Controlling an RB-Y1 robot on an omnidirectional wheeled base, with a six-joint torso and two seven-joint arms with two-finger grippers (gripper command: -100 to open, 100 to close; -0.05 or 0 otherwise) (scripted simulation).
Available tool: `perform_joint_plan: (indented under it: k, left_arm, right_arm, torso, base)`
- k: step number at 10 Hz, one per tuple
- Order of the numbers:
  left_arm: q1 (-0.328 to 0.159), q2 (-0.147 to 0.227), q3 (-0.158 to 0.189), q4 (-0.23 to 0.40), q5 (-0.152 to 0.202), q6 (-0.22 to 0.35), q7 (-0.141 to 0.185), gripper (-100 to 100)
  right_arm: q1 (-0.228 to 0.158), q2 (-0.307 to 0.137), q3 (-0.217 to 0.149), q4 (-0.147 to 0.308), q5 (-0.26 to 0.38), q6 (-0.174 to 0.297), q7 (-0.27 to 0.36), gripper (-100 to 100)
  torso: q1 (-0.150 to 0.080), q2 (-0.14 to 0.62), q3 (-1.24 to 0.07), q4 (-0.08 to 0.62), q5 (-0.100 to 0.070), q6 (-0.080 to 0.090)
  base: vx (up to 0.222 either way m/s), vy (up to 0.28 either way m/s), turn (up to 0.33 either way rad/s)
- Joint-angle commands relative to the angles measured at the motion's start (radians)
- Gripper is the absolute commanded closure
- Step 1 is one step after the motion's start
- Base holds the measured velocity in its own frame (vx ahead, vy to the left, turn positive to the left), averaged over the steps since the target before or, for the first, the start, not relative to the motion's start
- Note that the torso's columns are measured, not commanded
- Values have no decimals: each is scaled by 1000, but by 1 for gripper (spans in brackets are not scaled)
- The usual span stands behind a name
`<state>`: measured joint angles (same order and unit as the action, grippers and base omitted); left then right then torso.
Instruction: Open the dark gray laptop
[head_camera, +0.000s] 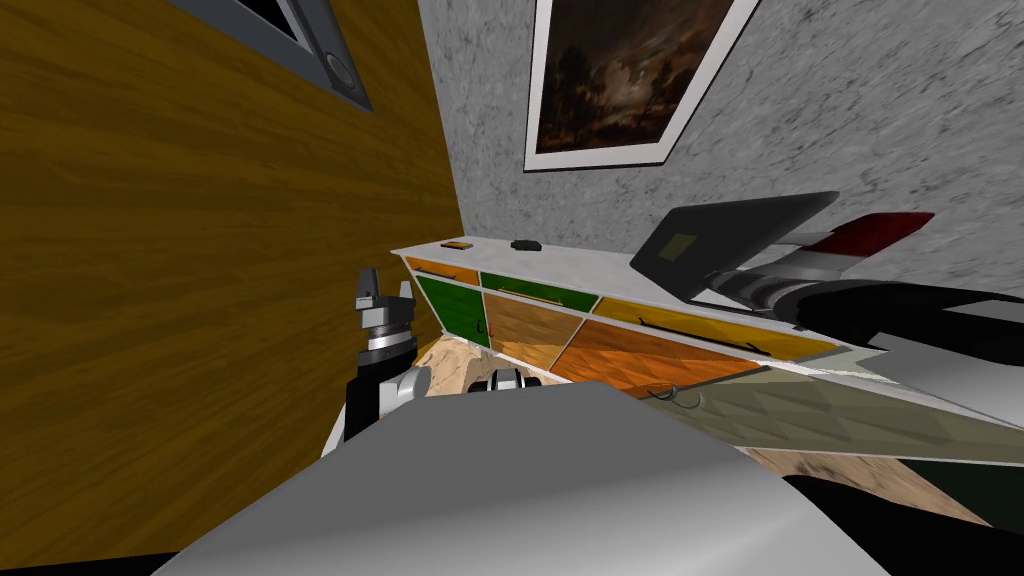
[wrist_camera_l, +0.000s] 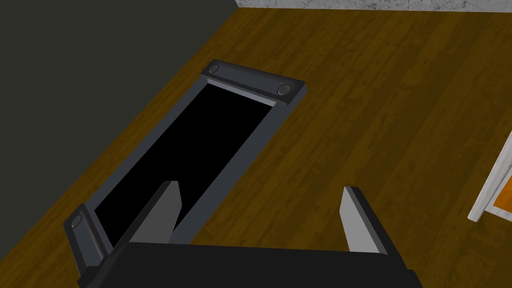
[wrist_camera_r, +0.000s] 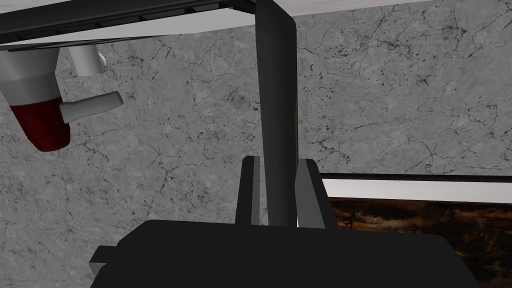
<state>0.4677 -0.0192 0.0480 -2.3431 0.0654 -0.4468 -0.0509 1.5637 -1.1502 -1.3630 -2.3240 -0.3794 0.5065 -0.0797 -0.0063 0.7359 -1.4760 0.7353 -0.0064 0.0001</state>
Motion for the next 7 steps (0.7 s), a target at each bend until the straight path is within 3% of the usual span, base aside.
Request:
perform_joint_plan:
  k: [1,4,7]
  left_arm:
    - [0,0,0,0,0,0,0,0]
    - [0,0,0,0,0,0,0,0]
    - [0,0,0,0,0,0,0,0]
  right_arm:
    - [-32,6,41,5,-49,-24,-52,100]
    - [-64,13,75,14,-101,-49,-100,100]
    - [-74,15,86,17,-118,-57,-116,100]
  torso:
    - [-1,0,0,-1,-2,0]
    - [-4,-2,0,-2,-5,1]
    - [-6,0,2,-2,-7,3]
  base:
    - [-23,-48,25]
    - [-26,-27,21]
    - [-9,-18,7]
